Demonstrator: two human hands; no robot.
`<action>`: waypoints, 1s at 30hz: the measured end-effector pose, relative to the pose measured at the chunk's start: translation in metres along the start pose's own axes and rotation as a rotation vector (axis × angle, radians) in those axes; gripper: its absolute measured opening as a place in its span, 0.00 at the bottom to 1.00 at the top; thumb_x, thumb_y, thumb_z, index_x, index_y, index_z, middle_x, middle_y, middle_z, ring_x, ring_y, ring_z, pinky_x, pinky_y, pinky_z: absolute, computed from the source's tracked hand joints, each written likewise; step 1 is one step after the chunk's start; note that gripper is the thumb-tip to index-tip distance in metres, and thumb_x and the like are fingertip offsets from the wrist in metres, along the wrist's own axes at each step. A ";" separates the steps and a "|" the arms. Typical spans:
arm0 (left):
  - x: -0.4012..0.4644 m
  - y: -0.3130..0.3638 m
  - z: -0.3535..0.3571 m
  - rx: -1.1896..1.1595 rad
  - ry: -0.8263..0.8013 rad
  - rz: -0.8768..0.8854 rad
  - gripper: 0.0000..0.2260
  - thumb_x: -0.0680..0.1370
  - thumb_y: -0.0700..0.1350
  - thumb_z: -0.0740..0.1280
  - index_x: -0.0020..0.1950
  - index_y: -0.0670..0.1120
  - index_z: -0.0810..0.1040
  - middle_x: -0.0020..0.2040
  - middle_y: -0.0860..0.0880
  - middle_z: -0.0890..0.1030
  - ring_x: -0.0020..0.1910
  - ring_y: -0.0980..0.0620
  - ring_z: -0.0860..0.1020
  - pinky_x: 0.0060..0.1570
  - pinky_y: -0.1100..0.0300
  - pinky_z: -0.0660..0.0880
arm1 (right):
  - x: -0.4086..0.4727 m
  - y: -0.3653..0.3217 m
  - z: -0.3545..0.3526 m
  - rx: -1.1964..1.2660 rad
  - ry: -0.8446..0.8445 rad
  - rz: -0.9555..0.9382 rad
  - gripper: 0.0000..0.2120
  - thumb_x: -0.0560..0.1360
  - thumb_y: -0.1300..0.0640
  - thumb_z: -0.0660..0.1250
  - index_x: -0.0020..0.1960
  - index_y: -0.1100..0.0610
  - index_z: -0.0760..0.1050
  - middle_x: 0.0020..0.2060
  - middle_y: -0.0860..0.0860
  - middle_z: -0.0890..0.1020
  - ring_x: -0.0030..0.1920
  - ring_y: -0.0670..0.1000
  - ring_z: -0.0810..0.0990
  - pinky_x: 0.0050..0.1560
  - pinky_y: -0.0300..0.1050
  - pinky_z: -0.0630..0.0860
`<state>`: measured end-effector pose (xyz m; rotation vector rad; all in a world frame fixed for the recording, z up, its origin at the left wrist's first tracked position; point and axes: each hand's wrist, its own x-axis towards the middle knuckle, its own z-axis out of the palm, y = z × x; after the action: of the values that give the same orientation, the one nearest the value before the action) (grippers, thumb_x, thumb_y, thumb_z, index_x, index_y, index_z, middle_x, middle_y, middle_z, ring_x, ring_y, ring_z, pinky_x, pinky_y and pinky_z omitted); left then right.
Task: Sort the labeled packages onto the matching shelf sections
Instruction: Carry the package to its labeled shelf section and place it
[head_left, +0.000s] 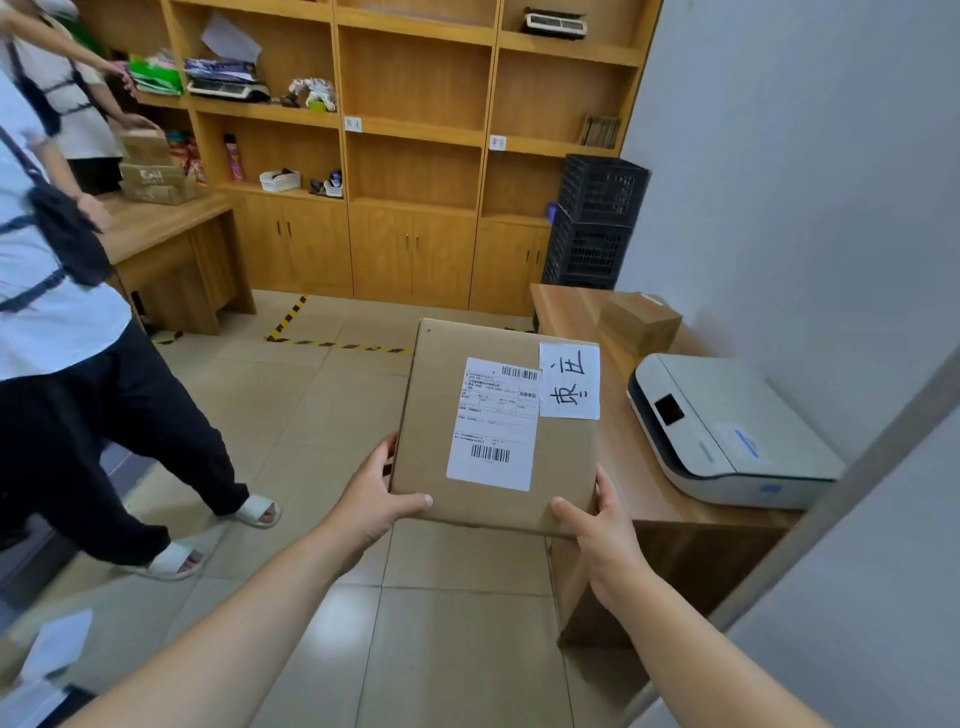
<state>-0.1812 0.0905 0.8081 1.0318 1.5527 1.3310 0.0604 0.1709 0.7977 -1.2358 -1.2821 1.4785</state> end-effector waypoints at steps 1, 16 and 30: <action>0.013 0.001 0.003 0.014 0.017 -0.003 0.37 0.69 0.32 0.70 0.71 0.53 0.60 0.58 0.54 0.73 0.53 0.60 0.75 0.44 0.75 0.71 | 0.015 -0.002 0.000 -0.005 -0.011 -0.001 0.33 0.71 0.64 0.70 0.70 0.45 0.63 0.61 0.50 0.77 0.61 0.53 0.77 0.64 0.57 0.73; 0.234 0.018 0.029 0.008 0.231 -0.056 0.42 0.67 0.35 0.72 0.75 0.54 0.55 0.66 0.54 0.62 0.65 0.54 0.67 0.62 0.56 0.69 | 0.276 -0.049 0.021 -0.027 -0.150 0.054 0.35 0.61 0.62 0.64 0.66 0.41 0.67 0.59 0.47 0.79 0.60 0.52 0.77 0.64 0.59 0.73; 0.440 0.030 -0.034 0.104 0.274 -0.054 0.42 0.68 0.38 0.72 0.75 0.51 0.53 0.65 0.51 0.61 0.64 0.52 0.64 0.62 0.58 0.66 | 0.459 -0.093 0.110 -0.099 -0.130 -0.001 0.32 0.71 0.69 0.57 0.70 0.44 0.62 0.61 0.46 0.77 0.62 0.52 0.74 0.66 0.52 0.70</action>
<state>-0.3532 0.4981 0.8077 0.8905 1.8570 1.4109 -0.1410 0.6073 0.8148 -1.2184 -1.4576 1.5313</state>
